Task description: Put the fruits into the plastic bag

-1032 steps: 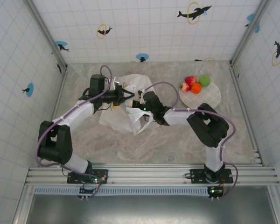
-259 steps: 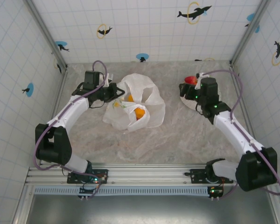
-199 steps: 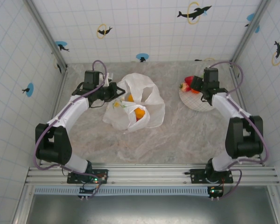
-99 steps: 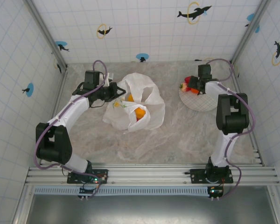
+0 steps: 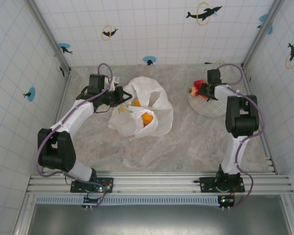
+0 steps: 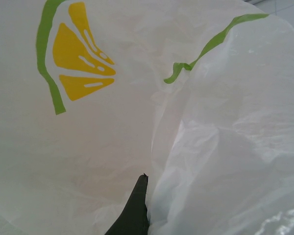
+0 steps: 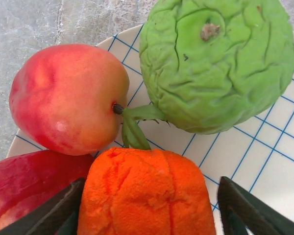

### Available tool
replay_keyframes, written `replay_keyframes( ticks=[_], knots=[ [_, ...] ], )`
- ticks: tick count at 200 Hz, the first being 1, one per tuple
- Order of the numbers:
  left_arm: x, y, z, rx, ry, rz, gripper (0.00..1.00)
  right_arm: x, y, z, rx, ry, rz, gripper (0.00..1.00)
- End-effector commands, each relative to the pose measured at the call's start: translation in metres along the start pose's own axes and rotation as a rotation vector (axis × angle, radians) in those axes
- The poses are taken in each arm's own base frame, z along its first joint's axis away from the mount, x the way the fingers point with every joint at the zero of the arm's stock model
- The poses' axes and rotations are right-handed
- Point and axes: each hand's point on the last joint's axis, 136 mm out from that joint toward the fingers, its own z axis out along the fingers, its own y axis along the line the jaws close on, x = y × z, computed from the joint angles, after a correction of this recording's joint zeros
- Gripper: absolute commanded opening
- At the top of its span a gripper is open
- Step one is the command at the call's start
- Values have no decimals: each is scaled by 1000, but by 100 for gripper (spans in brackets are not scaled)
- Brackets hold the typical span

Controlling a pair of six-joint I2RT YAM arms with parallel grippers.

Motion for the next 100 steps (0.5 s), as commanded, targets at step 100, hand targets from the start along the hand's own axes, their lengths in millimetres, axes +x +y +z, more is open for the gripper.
replay_keyframes(
  ticks=[100],
  knots=[
    [3, 0, 0, 20, 10, -13, 0, -12, -5, -95, -100, -140, -1, 51]
  ],
)
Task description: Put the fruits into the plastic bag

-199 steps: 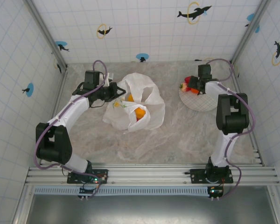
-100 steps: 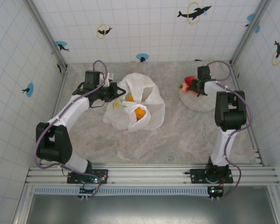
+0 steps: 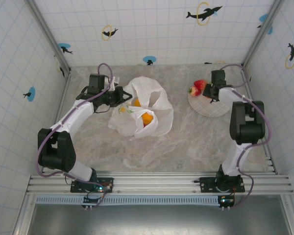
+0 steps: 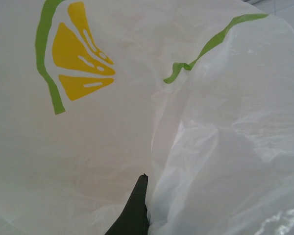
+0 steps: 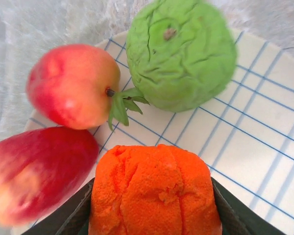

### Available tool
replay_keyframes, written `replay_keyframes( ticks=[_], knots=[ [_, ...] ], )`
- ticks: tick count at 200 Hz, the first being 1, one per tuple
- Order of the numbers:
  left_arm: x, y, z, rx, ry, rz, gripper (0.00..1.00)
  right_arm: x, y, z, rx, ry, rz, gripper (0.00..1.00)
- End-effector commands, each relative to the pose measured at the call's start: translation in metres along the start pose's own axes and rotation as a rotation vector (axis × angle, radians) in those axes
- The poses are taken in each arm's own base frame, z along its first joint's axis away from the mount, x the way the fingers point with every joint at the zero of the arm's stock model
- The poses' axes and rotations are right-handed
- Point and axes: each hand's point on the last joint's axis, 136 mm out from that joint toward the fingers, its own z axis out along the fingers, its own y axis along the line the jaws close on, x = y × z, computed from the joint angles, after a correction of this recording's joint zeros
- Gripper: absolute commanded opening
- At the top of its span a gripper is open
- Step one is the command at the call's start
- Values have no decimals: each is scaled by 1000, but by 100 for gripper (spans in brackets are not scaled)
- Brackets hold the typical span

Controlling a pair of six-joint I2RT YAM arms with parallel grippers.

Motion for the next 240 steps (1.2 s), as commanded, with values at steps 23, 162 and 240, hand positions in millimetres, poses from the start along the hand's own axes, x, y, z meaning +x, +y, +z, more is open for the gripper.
replay_keyframes(
  ticks=[23, 162, 240],
  knots=[
    [3, -1, -1, 23, 9, -9, 0, 17, 32, -94, -256, -120, -52, 51],
    [7, 0, -1, 34, 9, -16, 0, 183, 206, -230, -876, -130, -657, 49],
    [9, -6, -4, 53, 15, -13, 0, 180, 300, -183, -908, -131, -542, 50]
  ],
)
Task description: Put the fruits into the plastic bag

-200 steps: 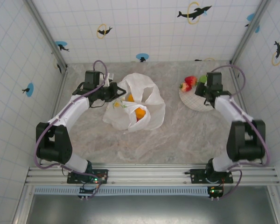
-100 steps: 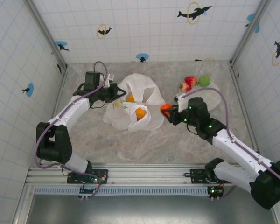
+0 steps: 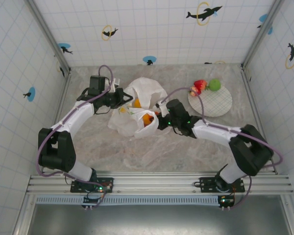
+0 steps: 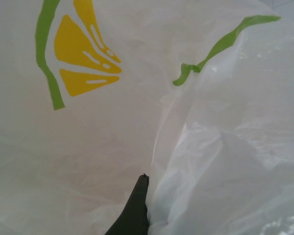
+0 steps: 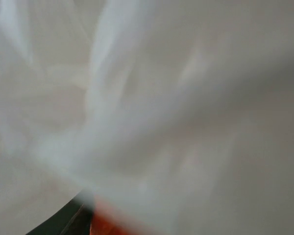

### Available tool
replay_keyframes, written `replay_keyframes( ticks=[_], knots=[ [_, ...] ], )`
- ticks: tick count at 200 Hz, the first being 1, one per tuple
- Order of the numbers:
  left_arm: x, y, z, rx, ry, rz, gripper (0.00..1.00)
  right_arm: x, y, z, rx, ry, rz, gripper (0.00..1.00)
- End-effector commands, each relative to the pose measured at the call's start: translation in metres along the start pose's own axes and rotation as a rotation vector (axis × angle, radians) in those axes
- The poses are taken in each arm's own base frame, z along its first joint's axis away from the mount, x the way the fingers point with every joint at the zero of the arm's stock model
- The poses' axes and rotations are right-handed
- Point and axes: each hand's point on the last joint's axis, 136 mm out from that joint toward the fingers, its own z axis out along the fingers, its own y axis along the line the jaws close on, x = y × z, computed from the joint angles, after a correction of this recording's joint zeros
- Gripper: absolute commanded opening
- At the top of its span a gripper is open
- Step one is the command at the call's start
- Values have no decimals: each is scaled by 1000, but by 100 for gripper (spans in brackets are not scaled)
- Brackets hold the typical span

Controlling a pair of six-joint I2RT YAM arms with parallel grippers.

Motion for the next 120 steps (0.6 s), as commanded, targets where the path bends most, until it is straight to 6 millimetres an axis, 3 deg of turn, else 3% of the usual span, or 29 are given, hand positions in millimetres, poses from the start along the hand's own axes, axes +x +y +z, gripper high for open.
replay_keyframes(
  ticks=[1, 51, 83, 120],
  knots=[
    [2, -10, -7, 33, -4, 11, 0, -45, 18, 17, -35, -129, 24, 49],
    [4, -18, -11, 57, -5, 23, 0, -63, 41, 41, -152, -199, 151, 49],
    [0, -27, -17, 72, -22, 36, 0, -51, 50, 53, -208, -156, 189, 52],
    [-1, -32, -20, 83, -36, 43, 0, -40, 79, 60, -348, -99, 181, 54]
  ],
)
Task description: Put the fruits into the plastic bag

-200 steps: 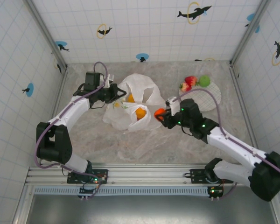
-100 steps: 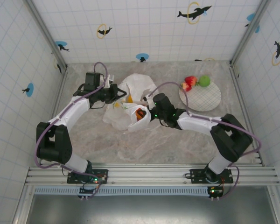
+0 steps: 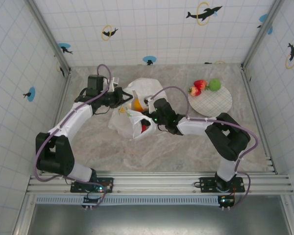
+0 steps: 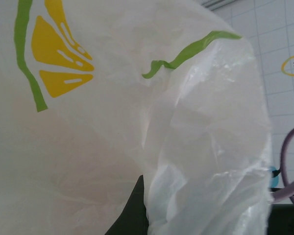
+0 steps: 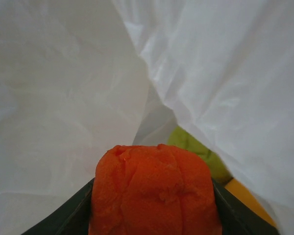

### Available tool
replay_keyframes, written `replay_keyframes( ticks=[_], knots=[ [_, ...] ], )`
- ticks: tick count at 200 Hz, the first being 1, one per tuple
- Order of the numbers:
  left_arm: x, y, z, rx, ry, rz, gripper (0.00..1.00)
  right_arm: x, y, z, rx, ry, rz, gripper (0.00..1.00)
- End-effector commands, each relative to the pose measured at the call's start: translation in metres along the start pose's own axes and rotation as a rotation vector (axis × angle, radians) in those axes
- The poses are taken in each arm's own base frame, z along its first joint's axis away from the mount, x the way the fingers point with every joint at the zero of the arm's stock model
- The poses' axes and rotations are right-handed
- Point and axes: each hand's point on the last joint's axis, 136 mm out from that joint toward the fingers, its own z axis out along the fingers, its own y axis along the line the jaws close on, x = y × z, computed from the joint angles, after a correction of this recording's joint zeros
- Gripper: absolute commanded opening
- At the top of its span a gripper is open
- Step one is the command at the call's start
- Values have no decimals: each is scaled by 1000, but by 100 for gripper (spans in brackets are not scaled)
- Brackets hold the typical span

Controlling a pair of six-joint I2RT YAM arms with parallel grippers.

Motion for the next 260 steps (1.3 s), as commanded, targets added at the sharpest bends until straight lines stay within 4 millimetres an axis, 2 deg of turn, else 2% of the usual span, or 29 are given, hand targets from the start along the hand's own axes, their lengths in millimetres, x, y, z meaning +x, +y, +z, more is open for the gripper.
replay_keyframes(
  ticks=[1, 28, 56, 115, 135, 202, 260],
  knots=[
    [-2, -13, -6, 41, -19, 19, 0, -13, 37, 9, -151, -17, -7, 55],
    [-1, -11, -5, 38, -14, 12, 0, 1, 50, 20, -221, 58, -6, 57],
    [-1, -10, -5, 35, -17, 11, 0, 10, 44, 29, -199, 98, 5, 59],
    [1, -6, -4, 26, -12, 9, 0, 9, 31, 32, -144, 126, 21, 69],
    [2, -5, -3, 24, -11, 9, 0, 5, 32, 30, -143, 123, 12, 72],
    [3, -2, -2, 17, -6, 9, 0, -5, 30, 16, -142, 103, 19, 71],
    [6, 5, 0, 0, -1, 6, 0, -23, 33, -12, -149, 52, 7, 71]
  ],
)
